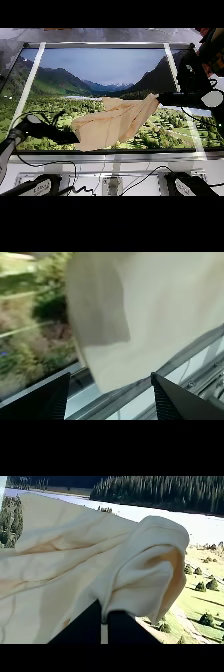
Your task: Fold the clothes and pants, and hang the long-sleeved shirts on hangers.
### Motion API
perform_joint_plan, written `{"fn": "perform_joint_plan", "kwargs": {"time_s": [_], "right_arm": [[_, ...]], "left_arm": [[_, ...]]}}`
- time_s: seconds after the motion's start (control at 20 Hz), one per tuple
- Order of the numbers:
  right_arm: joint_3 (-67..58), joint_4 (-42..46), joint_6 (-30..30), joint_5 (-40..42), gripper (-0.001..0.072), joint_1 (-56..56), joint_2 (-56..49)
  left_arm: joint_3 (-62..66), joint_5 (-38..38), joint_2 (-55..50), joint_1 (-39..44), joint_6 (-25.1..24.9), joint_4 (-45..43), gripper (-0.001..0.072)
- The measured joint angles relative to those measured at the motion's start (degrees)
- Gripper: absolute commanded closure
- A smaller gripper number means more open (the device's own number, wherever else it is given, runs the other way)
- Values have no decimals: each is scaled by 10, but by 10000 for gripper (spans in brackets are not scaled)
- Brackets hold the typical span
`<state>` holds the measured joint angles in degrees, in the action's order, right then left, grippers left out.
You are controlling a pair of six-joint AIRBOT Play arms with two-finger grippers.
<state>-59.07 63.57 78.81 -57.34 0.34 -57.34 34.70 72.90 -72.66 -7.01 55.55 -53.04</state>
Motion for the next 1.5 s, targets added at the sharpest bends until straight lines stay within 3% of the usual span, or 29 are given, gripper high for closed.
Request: {"fn": "perform_joint_plan", "kwargs": {"time_s": [0.1,0.15,0.2,0.25,0.3,0.6,0.9,1.1,1.3,1.5], "right_arm": [[0,0,0,-1,696,0,0],[0,0,0,-3,695,0,0],[0,0,0,-4,695,0,0],[0,-1,0,-5,696,0,0],[0,-1,0,-5,696,0,0],[-13,5,-2,-6,695,0,7],[-106,86,-4,-13,695,0,37],[-183,121,-4,-30,696,0,69],[-253,132,-4,-47,696,0,120],[-300,134,-4,-64,696,0,194]], "left_arm": [[-5,-1,-20,26,0,9,190],[-7,2,-29,35,0,11,269],[-8,4,-35,40,0,10,421],[-8,2,-39,44,-2,4,626],[-8,3,-42,47,-3,2,680],[79,18,-35,49,-13,7,680],[352,33,53,-20,34,9,680],[478,-39,147,-85,74,9,680],[516,-130,255,-132,88,8,680],[526,-173,341,-158,95,-24,680]]}}
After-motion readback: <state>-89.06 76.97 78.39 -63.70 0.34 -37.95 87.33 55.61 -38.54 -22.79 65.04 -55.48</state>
